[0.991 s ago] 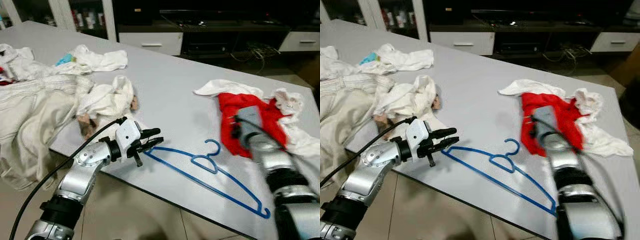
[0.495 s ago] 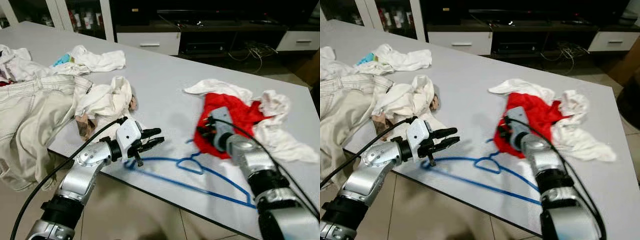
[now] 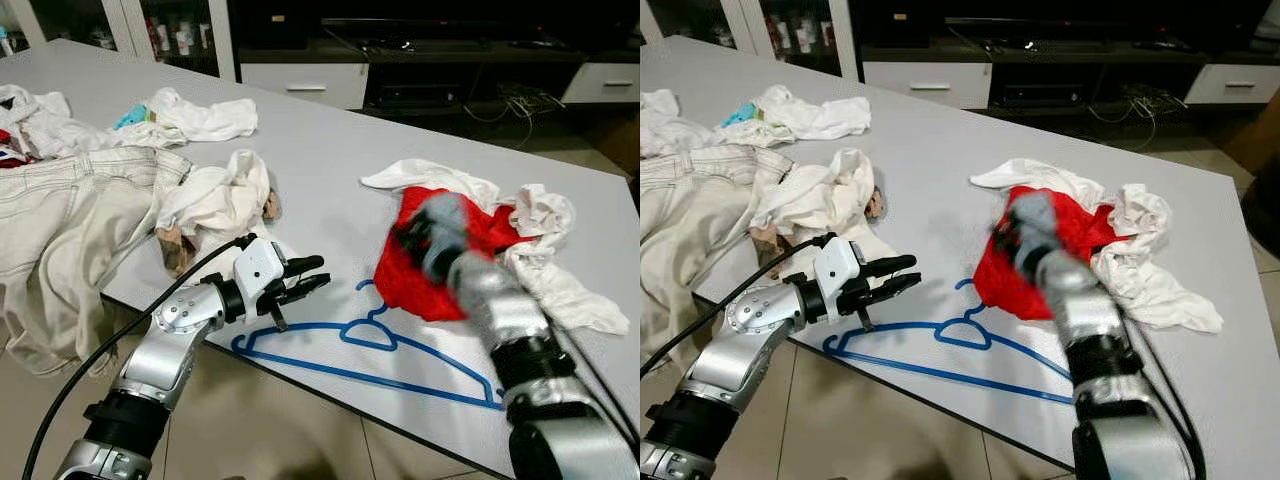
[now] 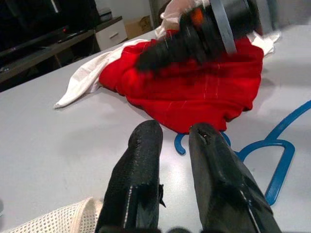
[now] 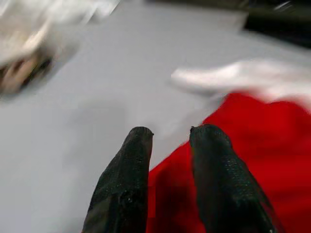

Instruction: Hang hanger

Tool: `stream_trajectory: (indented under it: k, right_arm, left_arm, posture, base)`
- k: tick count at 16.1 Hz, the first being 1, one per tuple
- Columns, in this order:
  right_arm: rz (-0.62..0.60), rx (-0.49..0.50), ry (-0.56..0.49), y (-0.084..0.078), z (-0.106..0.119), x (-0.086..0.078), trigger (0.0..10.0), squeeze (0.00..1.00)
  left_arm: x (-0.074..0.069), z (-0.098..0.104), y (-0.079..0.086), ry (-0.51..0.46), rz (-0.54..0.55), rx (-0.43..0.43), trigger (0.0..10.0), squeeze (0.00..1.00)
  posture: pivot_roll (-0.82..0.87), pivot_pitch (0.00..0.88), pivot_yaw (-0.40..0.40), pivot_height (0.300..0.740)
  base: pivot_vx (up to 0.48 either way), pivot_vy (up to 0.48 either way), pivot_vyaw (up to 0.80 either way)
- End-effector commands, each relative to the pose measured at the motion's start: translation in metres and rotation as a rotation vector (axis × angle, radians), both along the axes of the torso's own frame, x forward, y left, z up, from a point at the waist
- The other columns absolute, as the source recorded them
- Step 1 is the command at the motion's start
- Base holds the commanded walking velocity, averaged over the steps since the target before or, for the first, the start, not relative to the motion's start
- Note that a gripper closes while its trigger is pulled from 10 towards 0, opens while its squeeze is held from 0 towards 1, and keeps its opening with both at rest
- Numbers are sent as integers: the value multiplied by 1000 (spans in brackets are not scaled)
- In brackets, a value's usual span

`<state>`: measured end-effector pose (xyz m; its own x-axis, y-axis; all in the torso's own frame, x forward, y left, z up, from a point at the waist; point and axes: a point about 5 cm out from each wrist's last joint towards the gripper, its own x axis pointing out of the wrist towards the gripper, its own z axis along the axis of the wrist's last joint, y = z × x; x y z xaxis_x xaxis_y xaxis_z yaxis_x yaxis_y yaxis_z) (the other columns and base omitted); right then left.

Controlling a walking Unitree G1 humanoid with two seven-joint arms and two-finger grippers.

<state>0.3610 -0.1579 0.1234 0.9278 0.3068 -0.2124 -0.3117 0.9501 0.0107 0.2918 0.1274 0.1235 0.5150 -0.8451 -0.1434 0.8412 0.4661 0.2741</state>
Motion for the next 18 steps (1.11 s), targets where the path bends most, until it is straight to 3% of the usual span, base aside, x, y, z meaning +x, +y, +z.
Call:
stream_trajectory:
  k: [1,4,5,6,8,10,12,15,16,17,18]
  right_arm:
    - [-34,21,-48,-7,12,4,10000,0]
    - [-105,33,-135,-31,36,5,10000,0]
    - [-72,14,-129,-35,36,0,10000,412]
    - [-62,9,-127,-35,36,-1,10000,1000]
    - [-1,-12,-108,-37,33,-9,10000,1000]
    - [187,-42,-38,-39,27,-37,10000,1000]
    - [268,-66,-7,-41,25,-53,10000,1000]
    - [287,-171,24,-41,16,-61,10000,1000]
    - [286,-177,30,-39,15,-61,10000,745]
    - [304,-186,46,-34,15,-65,10000,325]
    - [328,-208,57,-28,13,-68,10000,0]
  left_arm:
    - [2,2,-3,-15,-8,10,10000,0]
    - [3,3,-3,-19,-13,12,10000,0]
    - [3,4,-3,-20,-13,12,10000,0]
    - [3,4,-3,-21,-13,12,10000,0]
    - [3,4,-2,-20,-14,13,10000,0]
    - [2,3,-3,-18,-19,17,10000,0]
    - [3,3,-3,-17,-22,18,10000,0]
    - [4,3,-4,-18,-26,19,10000,0]
    - [4,3,-4,-18,-27,19,10000,0]
    - [4,3,-4,-19,-31,20,10000,0]
    - [4,3,-4,-17,-39,21,10000,0]
  posture:
    - [-35,0,-48,740]
    - [-46,0,-33,740]
    - [-49,0,-31,740]
    - [-49,0,-31,740]
    - [-55,0,-29,740]
    - [-60,0,-27,740]
    - [-67,0,-25,740]
    - [-67,0,-25,740]
    - [-70,0,-22,740]
    - [-70,0,-22,740]
    - [-67,0,-22,740]
  base:
    - [0,0,0]
    - [0,0,0]
    - [0,0,0]
    - [0,0,0]
    - [0,0,0]
    - [0,0,0]
    - [0,0,0]
    - [0,0,0]
    - [0,0,0]
    - [0,0,0]
    - [0,0,0]
